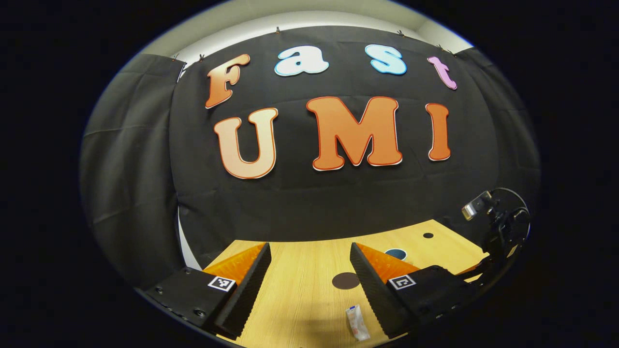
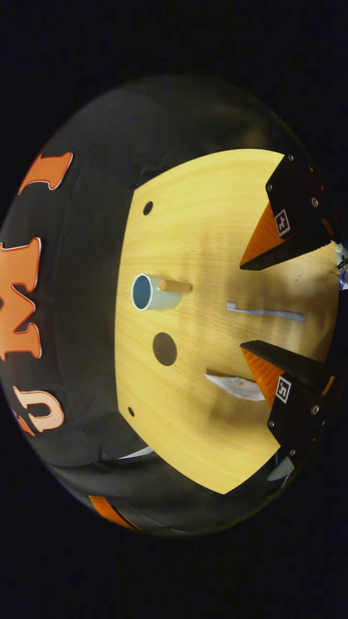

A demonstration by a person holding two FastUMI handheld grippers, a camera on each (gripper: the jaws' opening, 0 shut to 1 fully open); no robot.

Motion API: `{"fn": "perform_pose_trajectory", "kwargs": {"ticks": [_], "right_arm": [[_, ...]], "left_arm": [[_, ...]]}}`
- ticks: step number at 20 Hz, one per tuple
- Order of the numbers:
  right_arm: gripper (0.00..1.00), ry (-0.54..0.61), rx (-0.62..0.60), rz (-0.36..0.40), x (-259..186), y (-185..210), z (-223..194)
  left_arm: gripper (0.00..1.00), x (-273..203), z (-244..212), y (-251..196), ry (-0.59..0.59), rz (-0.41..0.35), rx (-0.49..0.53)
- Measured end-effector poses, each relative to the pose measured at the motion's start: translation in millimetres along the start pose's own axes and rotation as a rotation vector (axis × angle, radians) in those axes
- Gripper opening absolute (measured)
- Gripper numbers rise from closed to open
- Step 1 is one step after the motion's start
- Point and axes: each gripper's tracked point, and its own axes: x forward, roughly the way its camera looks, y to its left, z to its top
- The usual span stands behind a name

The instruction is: Put the toothbrush and toothpaste on the desktop into the cup, then pick up the cup and place it on the coaster on the desktop.

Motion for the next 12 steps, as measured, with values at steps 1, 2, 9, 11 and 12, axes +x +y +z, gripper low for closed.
{"fn": "perform_pose_trajectory", "kwargs": {"ticks": [1,2,9,11,12], "right_arm": [[0.88,0.047,-0.004,-0.002,9.0,0.2,-9.4],[0.86,0.106,-0.005,0.007,21.4,3.3,-19.7],[0.59,0.424,0.003,0.008,65.3,5.1,-59.4],[0.52,0.458,0.008,0.007,74.2,4.7,-63.2],[0.52,0.475,0.01,0.006,77.7,4.6,-64.6]], "left_arm": [[0.99,1.7,-5.1,3.4,0.015,0.009,0.001],[0.99,2.6,-14.1,5.4,0.037,0.014,-0.003],[0.99,19.1,-61.6,20.9,0.173,0.065,-0.021],[0.99,21.9,-71.4,20.2,0.205,0.063,-0.023],[0.99,24.8,-74.7,18.9,0.217,0.059,-0.023]]}}
